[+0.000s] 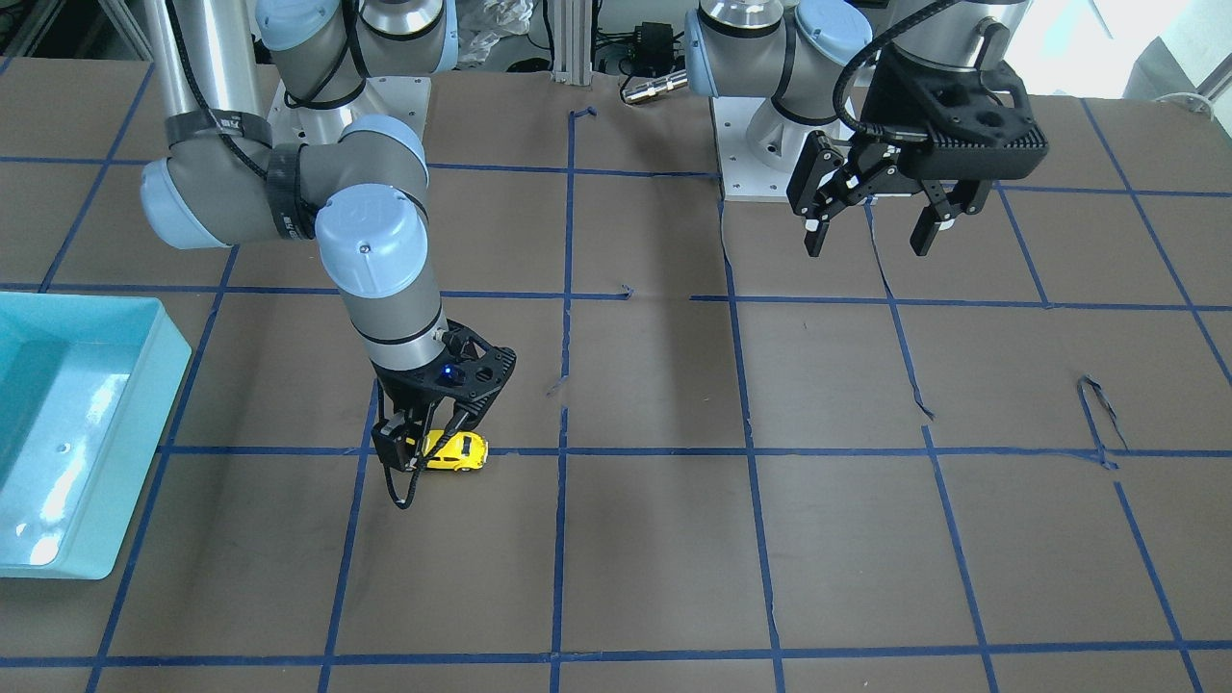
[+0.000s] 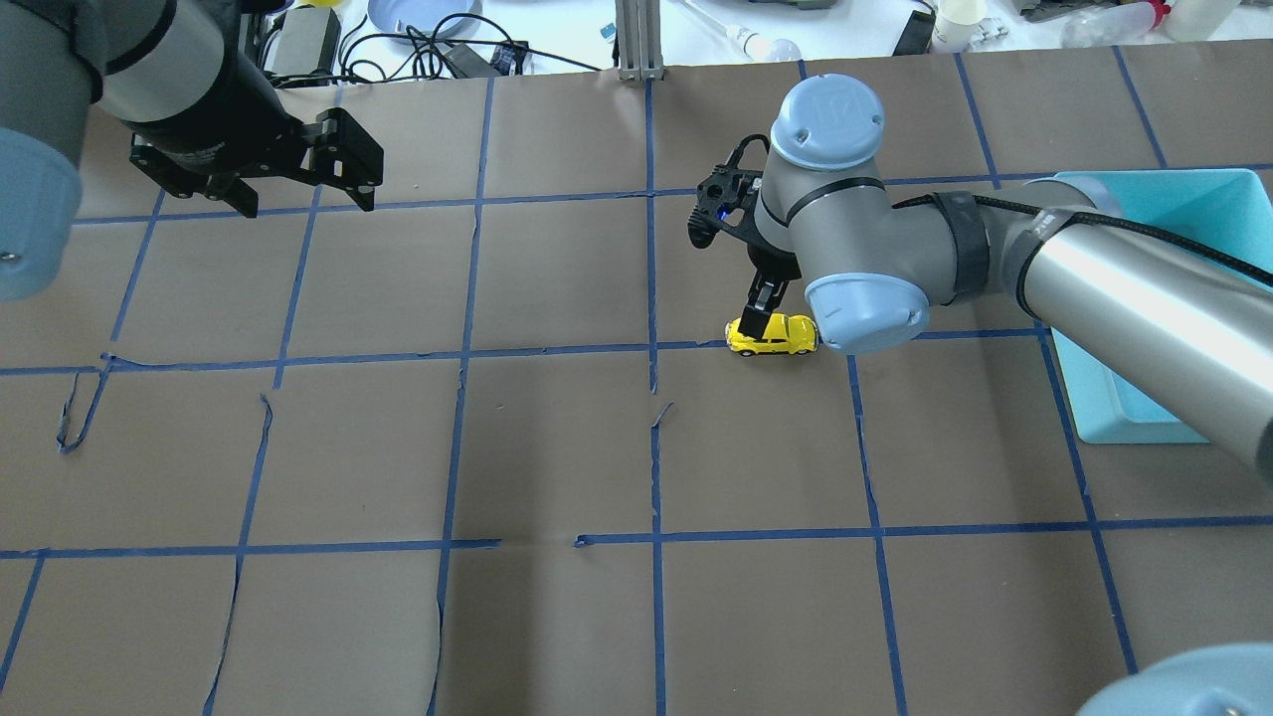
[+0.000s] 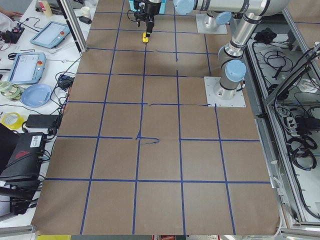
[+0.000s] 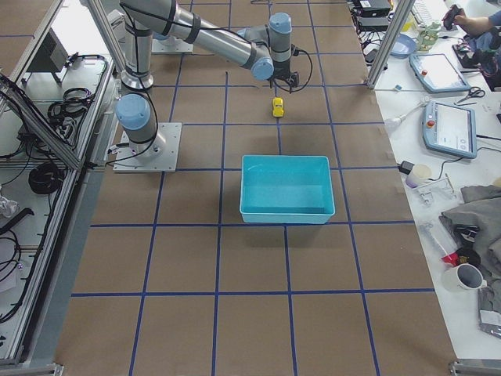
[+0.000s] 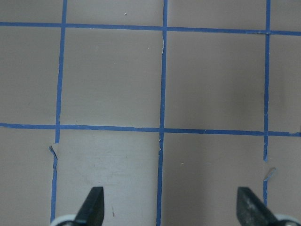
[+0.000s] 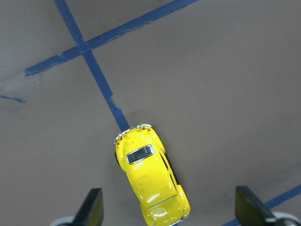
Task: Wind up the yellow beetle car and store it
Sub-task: 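Lower the right gripper and grasp the yellow car, then carry the car with the right gripper into the light-blue bin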
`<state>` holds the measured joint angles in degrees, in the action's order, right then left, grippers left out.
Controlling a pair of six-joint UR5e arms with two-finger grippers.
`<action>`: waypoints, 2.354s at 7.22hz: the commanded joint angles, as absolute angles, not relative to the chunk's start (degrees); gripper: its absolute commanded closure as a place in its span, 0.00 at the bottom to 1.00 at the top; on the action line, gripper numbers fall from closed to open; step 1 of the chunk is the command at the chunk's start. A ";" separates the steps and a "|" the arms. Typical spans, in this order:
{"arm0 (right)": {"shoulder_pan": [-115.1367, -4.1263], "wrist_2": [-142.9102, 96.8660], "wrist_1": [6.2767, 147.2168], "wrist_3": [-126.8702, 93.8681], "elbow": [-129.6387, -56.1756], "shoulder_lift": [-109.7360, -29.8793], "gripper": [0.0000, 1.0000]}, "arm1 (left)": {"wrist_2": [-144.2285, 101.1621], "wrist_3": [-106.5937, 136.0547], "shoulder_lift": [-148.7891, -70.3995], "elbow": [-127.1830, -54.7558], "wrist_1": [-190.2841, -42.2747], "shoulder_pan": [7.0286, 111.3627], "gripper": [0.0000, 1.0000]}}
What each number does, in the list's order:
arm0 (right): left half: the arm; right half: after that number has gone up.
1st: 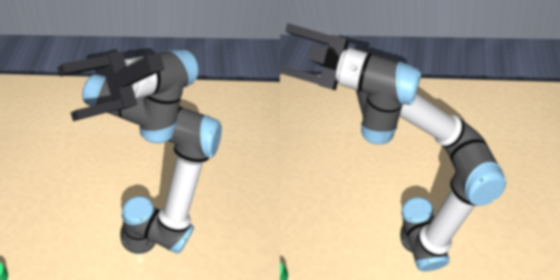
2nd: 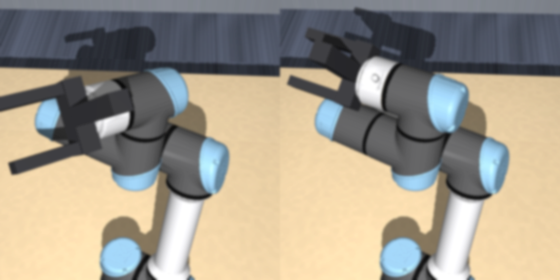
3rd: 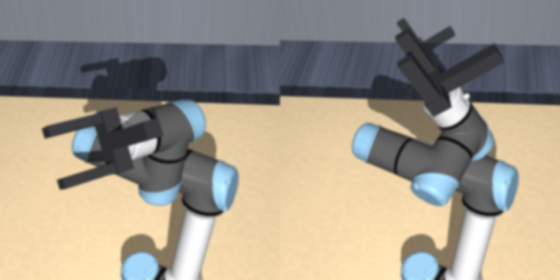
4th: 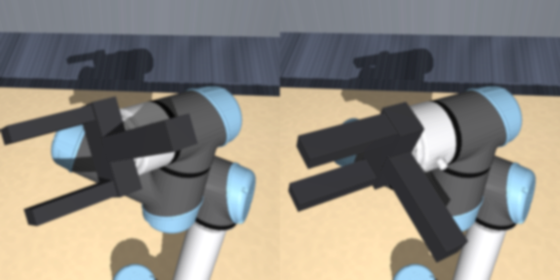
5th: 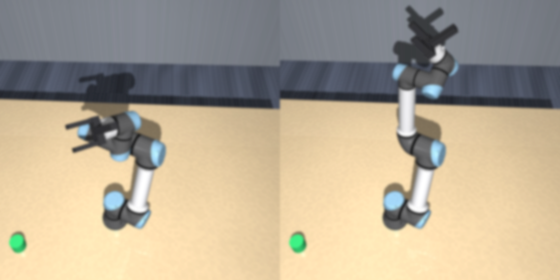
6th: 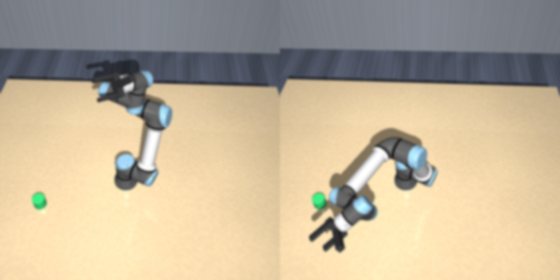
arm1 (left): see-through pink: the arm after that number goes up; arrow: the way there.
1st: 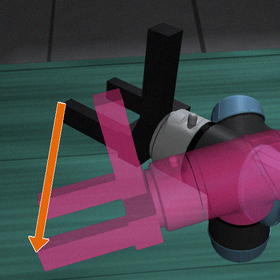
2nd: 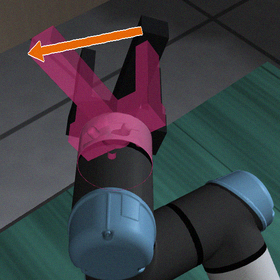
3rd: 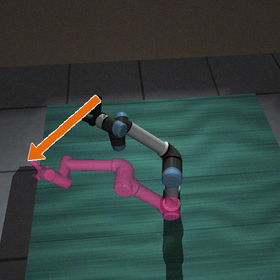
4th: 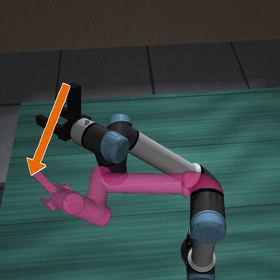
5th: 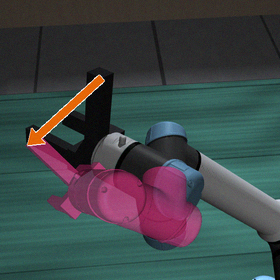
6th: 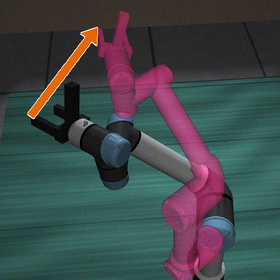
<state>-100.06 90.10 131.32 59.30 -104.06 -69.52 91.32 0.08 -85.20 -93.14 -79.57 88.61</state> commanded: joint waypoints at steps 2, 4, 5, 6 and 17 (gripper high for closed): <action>-100.02 90.70 132.01 75.64 -103.62 -66.19 0.00 | 91.06 -0.70 -84.81 -92.99 -79.11 86.84 0.00; -100.02 90.88 131.66 75.85 -103.62 -64.09 0.00 | 91.05 -0.62 -84.81 -92.90 -79.10 86.92 0.00; -100.02 90.79 131.57 75.94 -103.62 -63.38 0.00 | 91.14 -0.53 -84.99 -92.90 -79.19 86.92 0.00; -100.02 90.70 131.49 75.76 -103.71 -63.28 0.02 | 91.40 0.08 -86.12 -91.16 -79.80 86.92 0.00; -89.42 92.82 108.33 79.36 -88.36 -71.70 0.85 | 91.49 -0.70 -86.75 -89.38 -82.18 86.84 0.00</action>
<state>-93.69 93.18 115.10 78.67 -93.03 -70.01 91.47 -0.67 -86.78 -89.20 -82.09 86.90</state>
